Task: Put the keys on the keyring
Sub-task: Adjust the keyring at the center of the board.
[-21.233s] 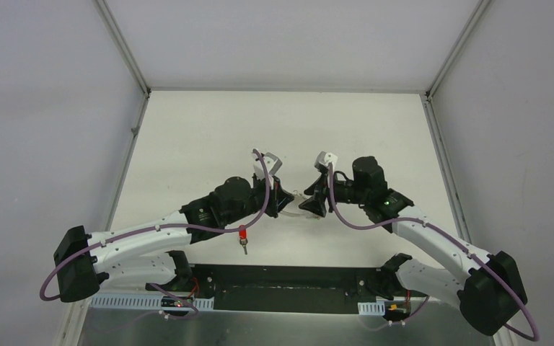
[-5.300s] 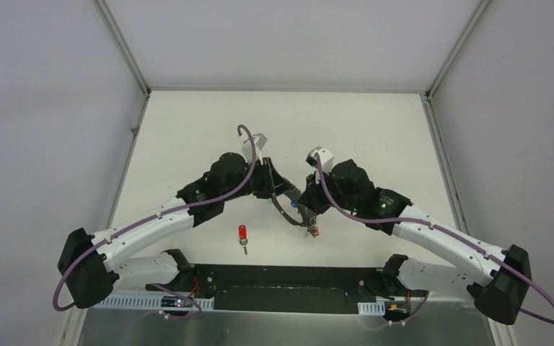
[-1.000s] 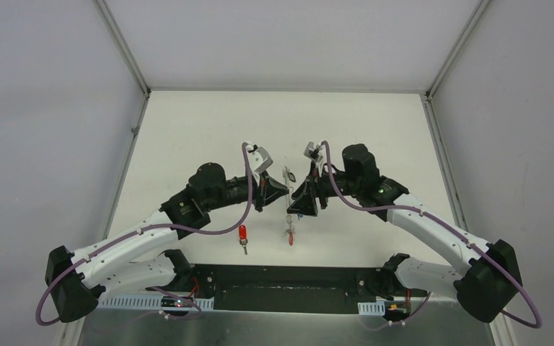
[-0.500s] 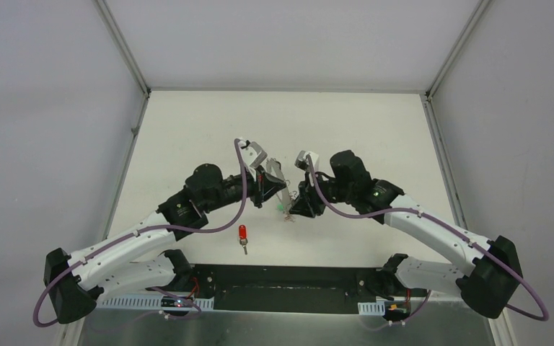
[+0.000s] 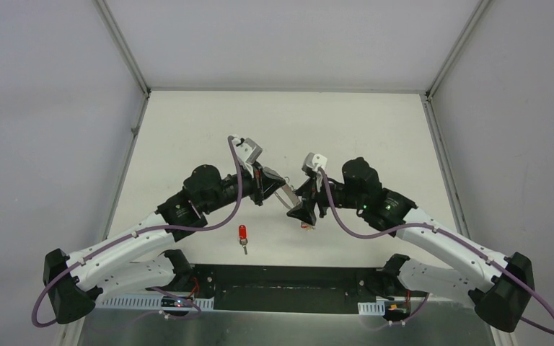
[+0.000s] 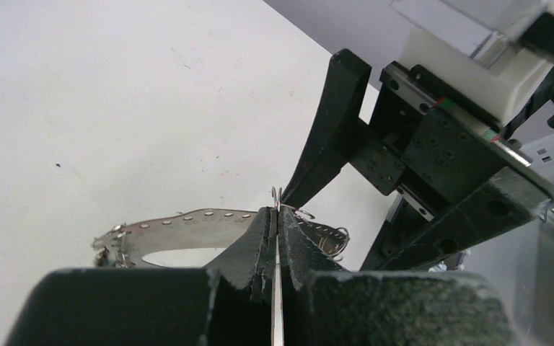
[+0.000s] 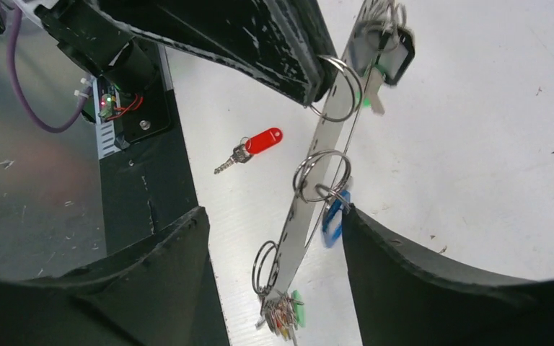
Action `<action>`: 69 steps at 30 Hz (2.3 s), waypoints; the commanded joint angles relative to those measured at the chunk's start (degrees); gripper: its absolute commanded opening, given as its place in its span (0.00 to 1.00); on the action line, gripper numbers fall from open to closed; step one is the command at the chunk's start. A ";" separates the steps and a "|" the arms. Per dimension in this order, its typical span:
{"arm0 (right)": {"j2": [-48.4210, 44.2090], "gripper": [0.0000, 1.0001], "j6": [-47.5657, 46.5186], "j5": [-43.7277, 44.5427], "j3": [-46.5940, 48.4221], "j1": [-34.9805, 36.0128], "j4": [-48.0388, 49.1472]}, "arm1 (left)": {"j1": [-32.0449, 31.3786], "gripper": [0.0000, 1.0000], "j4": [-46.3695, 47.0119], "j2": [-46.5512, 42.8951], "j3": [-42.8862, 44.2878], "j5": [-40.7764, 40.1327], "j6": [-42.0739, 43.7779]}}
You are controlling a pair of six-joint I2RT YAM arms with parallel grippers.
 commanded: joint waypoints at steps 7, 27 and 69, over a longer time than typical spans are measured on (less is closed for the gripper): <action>4.43 0.25 -4.37 5.62 1.24 0.47 1.22 | -0.53 0.00 7.22 -2.22 -0.16 -1.49 -2.67; -0.78 0.57 -2.99 5.60 0.89 0.46 2.06 | -0.55 0.00 5.89 -1.96 0.99 -1.15 -2.49; -1.30 0.00 8.42 6.61 6.68 0.46 -11.29 | -0.51 0.00 1.76 -3.08 2.53 -2.24 -0.06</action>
